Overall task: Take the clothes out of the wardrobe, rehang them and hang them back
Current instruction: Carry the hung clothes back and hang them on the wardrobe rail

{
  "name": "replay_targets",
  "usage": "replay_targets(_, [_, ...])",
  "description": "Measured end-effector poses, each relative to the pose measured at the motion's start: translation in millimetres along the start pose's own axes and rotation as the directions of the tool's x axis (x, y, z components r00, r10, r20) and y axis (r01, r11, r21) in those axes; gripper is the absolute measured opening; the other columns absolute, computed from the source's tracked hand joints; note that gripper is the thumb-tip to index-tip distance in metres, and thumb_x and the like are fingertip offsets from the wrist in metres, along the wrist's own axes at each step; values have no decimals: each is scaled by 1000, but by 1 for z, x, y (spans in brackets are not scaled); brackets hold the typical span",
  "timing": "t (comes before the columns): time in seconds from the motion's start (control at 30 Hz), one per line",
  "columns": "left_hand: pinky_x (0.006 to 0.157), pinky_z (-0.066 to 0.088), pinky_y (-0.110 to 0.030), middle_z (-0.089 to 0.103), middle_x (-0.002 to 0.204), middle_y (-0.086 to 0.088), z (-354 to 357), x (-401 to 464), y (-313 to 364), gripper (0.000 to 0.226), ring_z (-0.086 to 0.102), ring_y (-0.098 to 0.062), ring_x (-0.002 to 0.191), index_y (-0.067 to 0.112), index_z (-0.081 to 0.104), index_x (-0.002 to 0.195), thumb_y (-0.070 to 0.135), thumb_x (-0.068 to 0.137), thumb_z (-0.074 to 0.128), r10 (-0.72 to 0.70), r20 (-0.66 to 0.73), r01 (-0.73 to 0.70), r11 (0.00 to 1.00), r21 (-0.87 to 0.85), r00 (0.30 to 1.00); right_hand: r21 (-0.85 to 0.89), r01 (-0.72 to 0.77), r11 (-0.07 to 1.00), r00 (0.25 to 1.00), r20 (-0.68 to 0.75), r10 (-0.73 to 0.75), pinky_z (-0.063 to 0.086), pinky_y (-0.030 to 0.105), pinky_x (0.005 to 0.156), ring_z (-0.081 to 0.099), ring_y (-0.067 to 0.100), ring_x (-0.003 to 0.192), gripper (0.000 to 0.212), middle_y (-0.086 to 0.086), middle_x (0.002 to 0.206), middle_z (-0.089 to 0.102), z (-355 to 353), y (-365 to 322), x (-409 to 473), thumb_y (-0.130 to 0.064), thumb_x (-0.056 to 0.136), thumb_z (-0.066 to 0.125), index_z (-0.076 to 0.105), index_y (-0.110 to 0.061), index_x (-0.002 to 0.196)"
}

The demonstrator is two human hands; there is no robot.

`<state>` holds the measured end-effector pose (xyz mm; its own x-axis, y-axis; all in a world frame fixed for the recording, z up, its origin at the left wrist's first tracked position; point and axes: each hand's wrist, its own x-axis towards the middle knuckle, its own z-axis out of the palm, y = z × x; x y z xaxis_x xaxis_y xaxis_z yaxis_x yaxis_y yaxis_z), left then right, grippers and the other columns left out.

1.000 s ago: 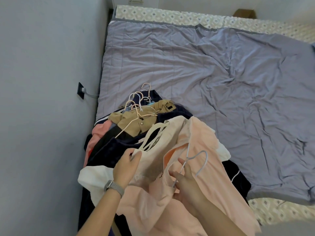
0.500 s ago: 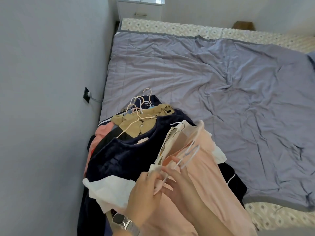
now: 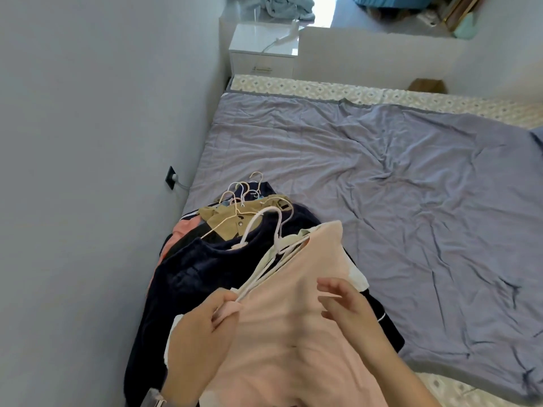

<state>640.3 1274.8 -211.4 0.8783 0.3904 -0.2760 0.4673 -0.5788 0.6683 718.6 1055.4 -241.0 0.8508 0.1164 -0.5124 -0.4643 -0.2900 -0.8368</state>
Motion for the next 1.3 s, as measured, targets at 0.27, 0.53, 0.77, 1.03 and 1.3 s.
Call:
replay_targets(0.27, [52,38,-24,55,56,8,41,-81,89,14,49,-15,56,31,60,69,21,79,59,20,-204,-7,998,61,979,-230,402,886,909,-18,-417,41,24,96,43,0,120,53,-22,125,46,-97,17,-17,-12,81,70,49,-34,125])
replay_targets(0.53, [60,46,-22,64,65,21,116,-160,181,15,60,-8,64,43,67,70,31,76,61,-51,-351,93,990,104,935,-515,627,585,765,265,-586,27,40,112,38,10,128,69,-15,133,45,-239,6,-18,-75,67,54,43,-49,130])
replay_targets(0.77, [63,48,-26,66,72,25,106,-262,198,17,61,-4,76,42,68,68,26,72,70,-168,-445,176,984,-24,879,-370,842,393,540,558,-630,38,23,62,55,5,69,36,-18,69,60,-243,-16,-62,-65,71,53,61,-30,68])
replay_targets(1.03, [71,48,-29,66,68,19,112,-421,140,14,62,-3,75,43,68,64,32,63,76,-491,-530,399,871,-286,691,-298,951,81,308,905,-294,28,30,49,47,20,56,48,3,52,44,-165,3,-183,-46,87,53,42,-12,56])
replay_targets(1.3, [82,35,-20,59,94,12,247,-608,136,22,53,-4,91,29,57,92,14,79,65,-656,-753,431,691,-580,39,-115,991,61,118,992,-37,29,33,50,42,17,51,50,-1,51,41,-153,110,-339,-50,86,55,36,-16,54])
